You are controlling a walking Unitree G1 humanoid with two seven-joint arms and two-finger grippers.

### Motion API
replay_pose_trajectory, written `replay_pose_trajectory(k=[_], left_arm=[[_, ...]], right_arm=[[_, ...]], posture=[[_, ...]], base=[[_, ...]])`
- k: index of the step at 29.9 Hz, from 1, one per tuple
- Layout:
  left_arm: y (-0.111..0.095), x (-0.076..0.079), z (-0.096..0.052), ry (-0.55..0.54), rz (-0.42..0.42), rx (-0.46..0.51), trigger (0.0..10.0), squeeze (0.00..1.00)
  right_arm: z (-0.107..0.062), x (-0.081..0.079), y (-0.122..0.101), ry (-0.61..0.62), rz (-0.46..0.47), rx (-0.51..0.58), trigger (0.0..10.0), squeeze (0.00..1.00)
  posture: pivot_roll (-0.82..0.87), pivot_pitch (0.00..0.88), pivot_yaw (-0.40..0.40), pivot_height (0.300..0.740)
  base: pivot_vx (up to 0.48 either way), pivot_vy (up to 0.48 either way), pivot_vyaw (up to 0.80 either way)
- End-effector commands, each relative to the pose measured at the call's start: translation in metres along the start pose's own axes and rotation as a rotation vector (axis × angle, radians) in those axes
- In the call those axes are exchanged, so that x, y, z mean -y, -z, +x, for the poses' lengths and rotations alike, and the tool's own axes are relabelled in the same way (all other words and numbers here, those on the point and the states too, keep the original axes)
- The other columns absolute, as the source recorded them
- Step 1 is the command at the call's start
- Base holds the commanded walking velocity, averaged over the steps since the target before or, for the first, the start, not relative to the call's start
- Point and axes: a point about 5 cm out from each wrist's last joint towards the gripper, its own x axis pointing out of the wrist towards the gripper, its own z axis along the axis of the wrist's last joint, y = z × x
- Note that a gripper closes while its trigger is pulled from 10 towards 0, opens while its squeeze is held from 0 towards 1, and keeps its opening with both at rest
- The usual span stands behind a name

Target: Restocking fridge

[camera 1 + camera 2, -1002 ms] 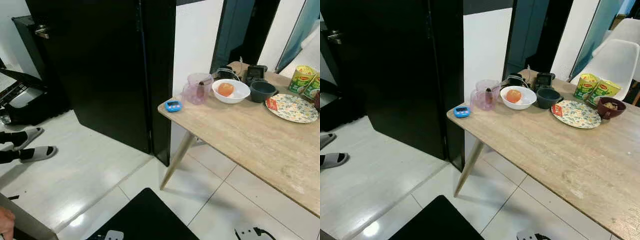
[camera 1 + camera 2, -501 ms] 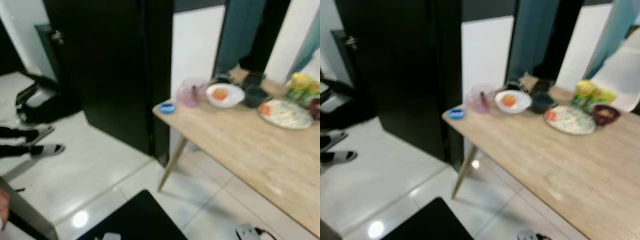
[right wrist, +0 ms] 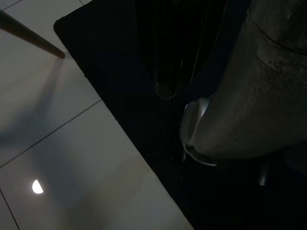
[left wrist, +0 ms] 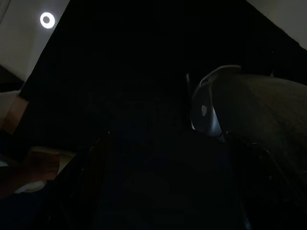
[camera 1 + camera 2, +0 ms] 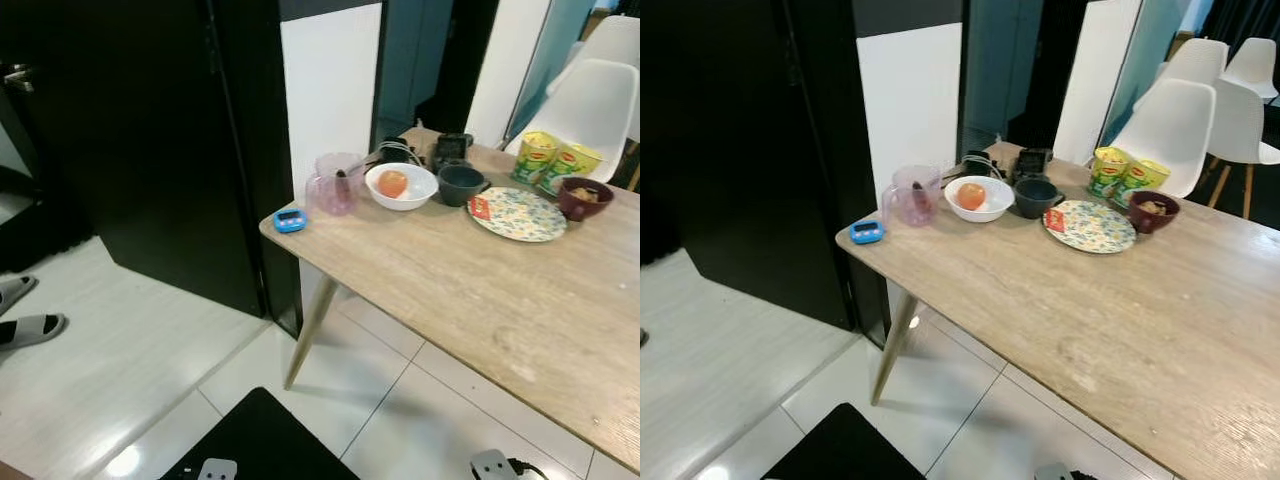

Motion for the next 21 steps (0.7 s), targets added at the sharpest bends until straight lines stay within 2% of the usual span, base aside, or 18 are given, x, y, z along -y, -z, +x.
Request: replay_pose_trajectory(k=[1,21], left_arm=[[0.0032,0.0110,0.0011,0.032,0.002,-0.009,10.0,0.00],[0.0049,0.0086,0.0005,0.016,0.035,-0.015,10.0,0.00]], right_arm=[[-0.0003,0.0019,-0.0013,0.008,0.006,0.004,10.0,0.00],[-0.0005,0.0032,-0.0015,0.009,0.005,0.003,10.0,0.00]], posture=[[0.05,0.000,-0.036,0.740],[0.05,0.000,-0.038,0.740]], base=[[0.000,0.000,0.00],[0.000,0.000,0.00]])
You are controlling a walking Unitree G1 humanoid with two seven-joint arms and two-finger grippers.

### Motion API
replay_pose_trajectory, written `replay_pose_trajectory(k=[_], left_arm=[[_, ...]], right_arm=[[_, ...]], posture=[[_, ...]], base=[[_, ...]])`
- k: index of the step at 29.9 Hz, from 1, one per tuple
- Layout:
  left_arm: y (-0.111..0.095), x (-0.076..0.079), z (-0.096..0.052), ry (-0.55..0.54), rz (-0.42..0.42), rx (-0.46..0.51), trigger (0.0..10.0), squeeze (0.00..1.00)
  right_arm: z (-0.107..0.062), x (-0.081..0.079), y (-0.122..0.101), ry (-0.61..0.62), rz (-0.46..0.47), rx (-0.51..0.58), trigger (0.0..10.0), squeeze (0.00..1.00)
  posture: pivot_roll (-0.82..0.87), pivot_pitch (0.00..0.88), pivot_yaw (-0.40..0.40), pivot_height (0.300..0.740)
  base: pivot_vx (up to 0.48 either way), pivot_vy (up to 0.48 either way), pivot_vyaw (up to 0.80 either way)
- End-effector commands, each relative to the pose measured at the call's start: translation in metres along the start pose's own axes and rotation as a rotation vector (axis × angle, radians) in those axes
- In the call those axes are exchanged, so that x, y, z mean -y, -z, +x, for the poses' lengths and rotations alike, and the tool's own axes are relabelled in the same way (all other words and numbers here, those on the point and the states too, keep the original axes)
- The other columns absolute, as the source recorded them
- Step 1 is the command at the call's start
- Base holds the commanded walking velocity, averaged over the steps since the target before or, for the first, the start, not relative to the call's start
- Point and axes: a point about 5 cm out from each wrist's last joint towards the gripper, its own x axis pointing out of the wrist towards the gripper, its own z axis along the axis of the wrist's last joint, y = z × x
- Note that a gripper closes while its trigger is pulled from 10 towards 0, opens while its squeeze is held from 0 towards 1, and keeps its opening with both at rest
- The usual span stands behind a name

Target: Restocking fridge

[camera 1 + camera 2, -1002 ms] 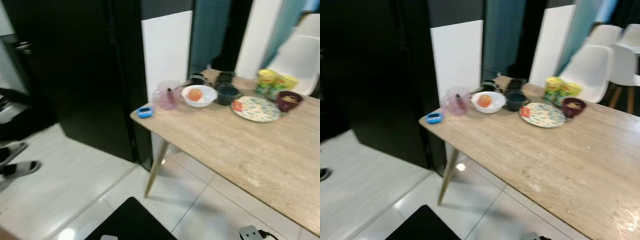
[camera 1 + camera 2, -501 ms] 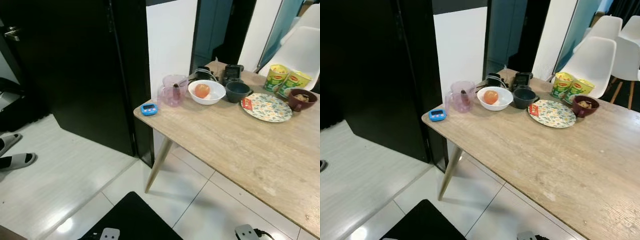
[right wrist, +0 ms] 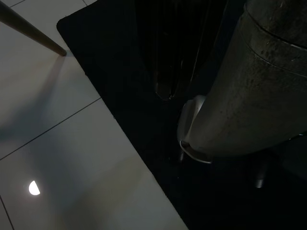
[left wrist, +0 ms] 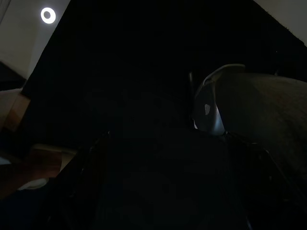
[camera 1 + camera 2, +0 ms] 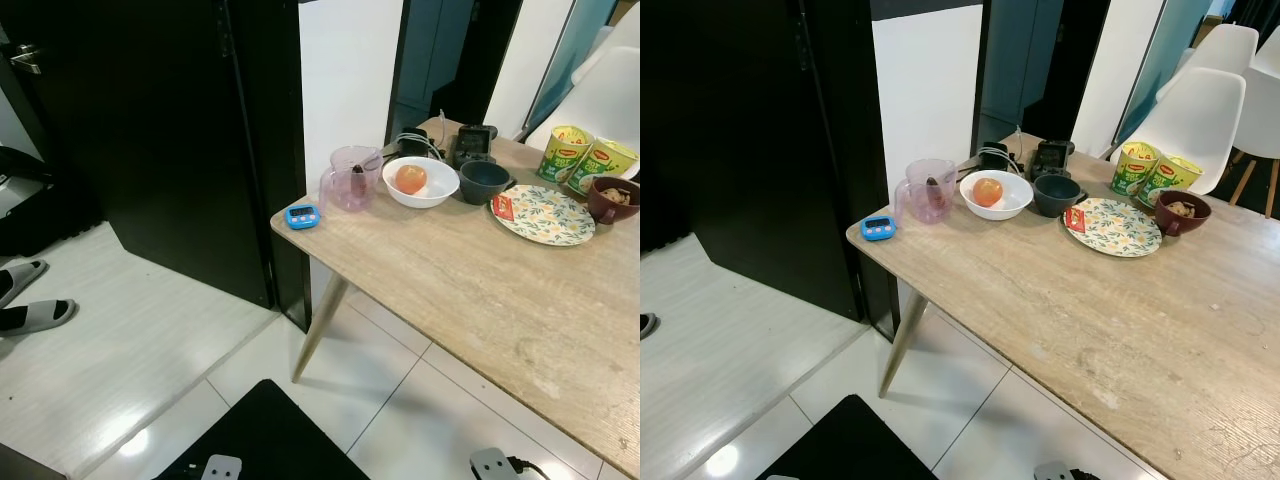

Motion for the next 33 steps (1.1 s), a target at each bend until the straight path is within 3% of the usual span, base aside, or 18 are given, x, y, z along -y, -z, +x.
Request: replay_pose_trajectory(k=[1,17,33], left_arm=[[0.0072,0.0073,-0.0001,0.021,0.010,-0.023,10.0,0.00],[0.0068,0.0078,-0.0001,0.027,0.020,-0.021,10.0,0.00],[0.0069,0.0102,0.0001,0.040,0.029,-0.022,10.0,0.00]], right_arm=[[-0.0006,0.0030,-0.0005,0.009,0.005,0.001,10.0,0.00],[-0.0005,0.0027,-0.0009,0.005,0.009,0.003,10.0,0.00],[-0.0002,0.0014,-0.0017,0.001,0.015,0.005,10.0,0.00]], posture=[[0.05,0.000,-0.038,0.740],[0.05,0.000,-0.031,0.740],[0.04,0.000,-0.029,0.740]], base=[[0.000,0.000,0.00],[0.000,0.000,0.00],[0.346,0.000,0.00]])
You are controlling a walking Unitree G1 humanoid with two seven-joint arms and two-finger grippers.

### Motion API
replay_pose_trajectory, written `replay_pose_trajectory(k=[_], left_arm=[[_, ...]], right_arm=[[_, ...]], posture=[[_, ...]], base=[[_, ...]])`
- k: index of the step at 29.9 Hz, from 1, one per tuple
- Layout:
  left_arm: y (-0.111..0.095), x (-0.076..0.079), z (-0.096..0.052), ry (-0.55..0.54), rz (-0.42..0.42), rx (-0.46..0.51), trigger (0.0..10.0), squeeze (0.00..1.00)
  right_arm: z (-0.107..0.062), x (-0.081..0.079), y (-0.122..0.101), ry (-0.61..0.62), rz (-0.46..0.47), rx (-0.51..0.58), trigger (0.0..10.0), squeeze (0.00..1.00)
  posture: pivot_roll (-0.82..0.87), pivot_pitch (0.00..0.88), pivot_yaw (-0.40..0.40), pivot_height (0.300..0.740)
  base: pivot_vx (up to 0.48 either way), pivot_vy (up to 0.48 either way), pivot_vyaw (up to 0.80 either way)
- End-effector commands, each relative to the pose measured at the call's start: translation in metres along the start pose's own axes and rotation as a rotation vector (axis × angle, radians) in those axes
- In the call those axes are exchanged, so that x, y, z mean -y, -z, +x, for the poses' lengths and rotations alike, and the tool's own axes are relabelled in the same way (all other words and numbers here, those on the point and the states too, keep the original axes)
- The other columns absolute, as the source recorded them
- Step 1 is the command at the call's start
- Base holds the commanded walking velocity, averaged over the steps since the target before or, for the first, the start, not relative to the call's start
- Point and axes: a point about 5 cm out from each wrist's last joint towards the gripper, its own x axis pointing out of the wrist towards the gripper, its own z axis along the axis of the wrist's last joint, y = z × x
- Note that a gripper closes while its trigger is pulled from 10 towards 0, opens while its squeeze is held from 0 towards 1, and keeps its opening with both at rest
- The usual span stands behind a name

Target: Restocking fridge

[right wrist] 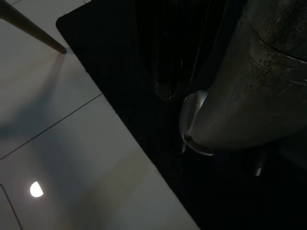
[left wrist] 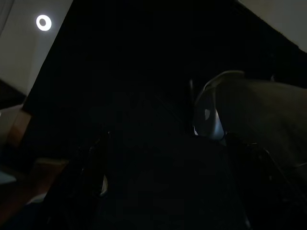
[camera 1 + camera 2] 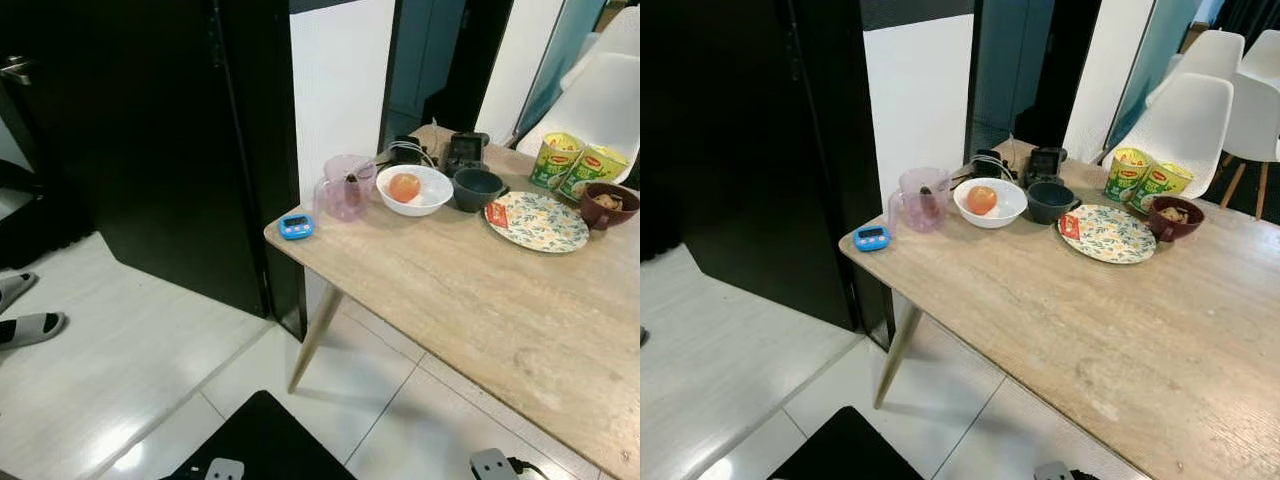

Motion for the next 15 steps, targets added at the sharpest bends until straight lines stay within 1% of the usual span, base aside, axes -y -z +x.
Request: replay_pose_trajectory(k=[1,5,8,15], left_arm=[[0.0037,0.0065,0.0004,0.023,0.011,-0.013,10.0,0.00],[0.0037,0.0064,0.0003,0.023,0.009,-0.013,10.0,0.00],[0.0029,0.0070,0.0003,0.028,-0.025,0.001,10.0,0.00],[0.0041,0.0067,0.0002,0.036,-0.005,-0.012,10.0,0.00]], right_arm=[[0.0001,0.0004,-0.0024,0.003,0.013,0.007,10.0,0.00],[0.0002,0.0000,-0.0023,0.005,0.014,0.006,10.0,0.00],[0.0004,-0.0005,-0.0021,0.008,0.017,0.004,10.0,0.00],[0.0006,-0.0016,-0.0016,0.009,0.021,0.002,10.0,0.00]], posture=[[0.04,0.000,-0.029,0.740],[0.04,0.000,-0.029,0.740],[0.04,0.000,-0.029,0.740],[0.04,0.000,-0.024,0.740]], base=[[0.356,0.000,0.00],[0.304,0.000,0.00],[0.000,0.000,0.00],[0.000,0.000,0.00]])
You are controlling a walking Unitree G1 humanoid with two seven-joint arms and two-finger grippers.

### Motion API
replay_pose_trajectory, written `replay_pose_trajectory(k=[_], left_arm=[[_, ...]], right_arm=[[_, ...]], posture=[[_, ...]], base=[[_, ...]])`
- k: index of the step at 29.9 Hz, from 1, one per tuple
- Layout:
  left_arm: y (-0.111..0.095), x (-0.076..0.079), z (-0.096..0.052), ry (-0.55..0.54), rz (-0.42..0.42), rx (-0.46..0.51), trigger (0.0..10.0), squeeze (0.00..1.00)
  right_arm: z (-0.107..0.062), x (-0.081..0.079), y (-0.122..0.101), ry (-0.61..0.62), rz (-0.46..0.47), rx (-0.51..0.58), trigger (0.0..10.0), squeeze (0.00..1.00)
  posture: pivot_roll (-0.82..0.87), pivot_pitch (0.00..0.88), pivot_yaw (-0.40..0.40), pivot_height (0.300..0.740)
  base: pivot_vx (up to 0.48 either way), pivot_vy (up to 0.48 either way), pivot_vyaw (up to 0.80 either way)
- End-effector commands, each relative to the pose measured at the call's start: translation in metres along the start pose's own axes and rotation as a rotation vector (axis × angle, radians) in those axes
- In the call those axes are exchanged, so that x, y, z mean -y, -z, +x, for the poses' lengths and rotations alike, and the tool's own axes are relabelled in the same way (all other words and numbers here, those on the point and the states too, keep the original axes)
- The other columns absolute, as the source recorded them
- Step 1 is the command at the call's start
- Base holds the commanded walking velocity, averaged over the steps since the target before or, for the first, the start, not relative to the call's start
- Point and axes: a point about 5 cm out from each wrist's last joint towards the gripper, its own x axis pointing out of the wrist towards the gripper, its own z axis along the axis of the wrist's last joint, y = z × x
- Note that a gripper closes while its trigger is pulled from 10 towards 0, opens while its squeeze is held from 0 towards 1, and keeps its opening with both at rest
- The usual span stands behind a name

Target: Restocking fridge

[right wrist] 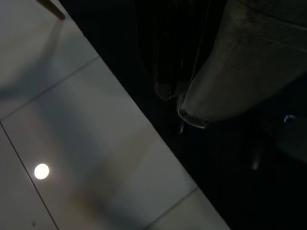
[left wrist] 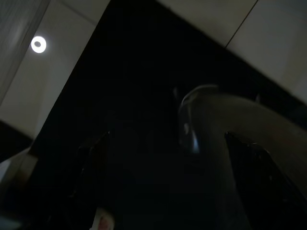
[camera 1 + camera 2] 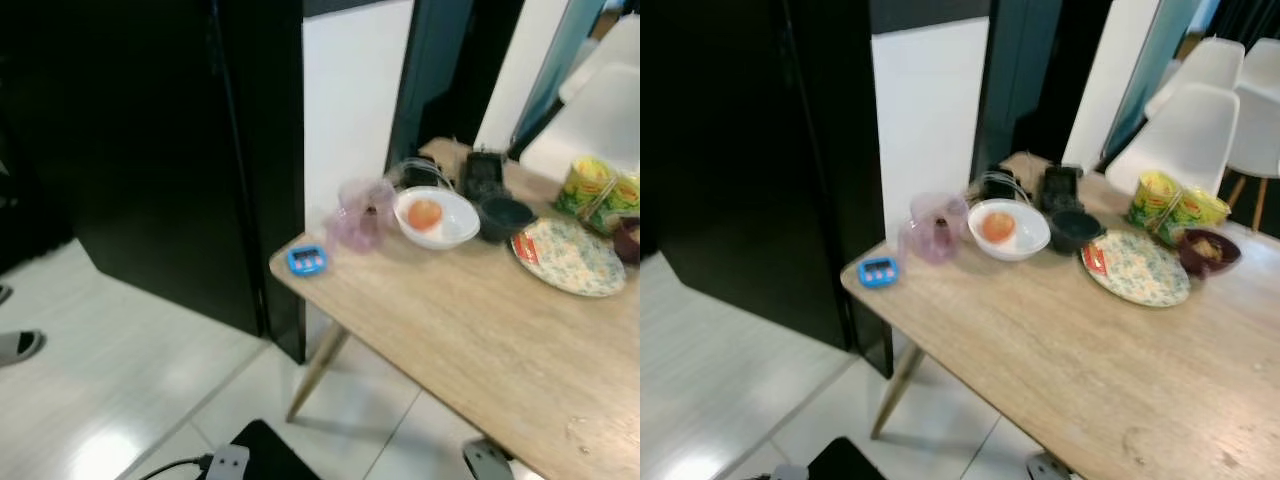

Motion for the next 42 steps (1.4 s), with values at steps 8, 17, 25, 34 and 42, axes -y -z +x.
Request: replay_pose_trajectory(k=[8,17,25,34,42], left_arm=[[0.017,0.004,-0.002,0.028,0.025,-0.072,10.0,0.00],[0.021,-0.003,-0.004,-0.055,-0.108,-0.067,10.0,0.00],[0.032,-0.017,-0.009,-0.143,-0.243,-0.077,10.0,0.00],[0.038,-0.046,-0.018,-0.322,-0.486,-0.029,10.0,0.00],[0.068,-0.110,-0.056,-0.793,-0.668,-0.030,10.0,0.00]], right_arm=[[-0.002,0.002,0.015,0.012,0.021,-0.045,10.0,0.00],[-0.002,0.002,0.015,0.012,0.018,-0.045,10.0,0.00],[-0.002,0.002,0.015,0.013,0.016,-0.046,10.0,0.00],[-0.003,0.007,0.016,0.029,-0.004,-0.050,10.0,0.00],[-0.004,0.010,0.018,0.067,-0.008,-0.050,10.0,0.00]], posture=[[0.04,0.000,-0.024,0.740],[0.04,0.000,-0.024,0.740],[0.05,0.000,-0.026,0.740],[0.08,0.000,-0.057,0.740],[0.08,0.000,-0.075,0.740]], base=[[0.000,-0.244,0.00],[0.000,-0.160,0.00],[0.000,0.000,0.00],[0.000,0.000,0.00],[0.000,0.000,0.00]])
